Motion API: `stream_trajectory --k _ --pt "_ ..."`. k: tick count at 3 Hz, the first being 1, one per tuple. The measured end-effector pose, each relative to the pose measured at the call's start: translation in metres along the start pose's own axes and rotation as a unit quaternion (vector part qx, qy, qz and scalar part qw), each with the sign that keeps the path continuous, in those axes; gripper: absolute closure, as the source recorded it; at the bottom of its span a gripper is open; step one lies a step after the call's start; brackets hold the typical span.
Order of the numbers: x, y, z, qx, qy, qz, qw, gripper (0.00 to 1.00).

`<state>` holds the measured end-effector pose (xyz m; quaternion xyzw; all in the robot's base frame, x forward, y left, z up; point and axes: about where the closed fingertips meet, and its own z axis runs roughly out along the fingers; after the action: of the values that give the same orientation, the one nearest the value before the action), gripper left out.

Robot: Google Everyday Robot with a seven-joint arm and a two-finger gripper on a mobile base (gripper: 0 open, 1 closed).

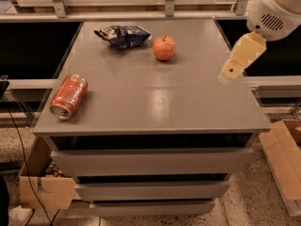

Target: Move apple near coke can

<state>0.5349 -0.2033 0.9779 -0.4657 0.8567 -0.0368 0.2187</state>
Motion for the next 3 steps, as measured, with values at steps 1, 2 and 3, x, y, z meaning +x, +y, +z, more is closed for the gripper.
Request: stream_trajectory --k 1,2,3 --pt "-0.009 -0.004 0.003 0.008 -0.012 0.021 0.9997 0.0" --pt "-0.042 -0.013 0.019 0.003 -0.031 0.038 0.9988 0.0" --pt "-0.097 -0.025 0.042 -0.013 -0.053 0.047 0.9974 0.0"
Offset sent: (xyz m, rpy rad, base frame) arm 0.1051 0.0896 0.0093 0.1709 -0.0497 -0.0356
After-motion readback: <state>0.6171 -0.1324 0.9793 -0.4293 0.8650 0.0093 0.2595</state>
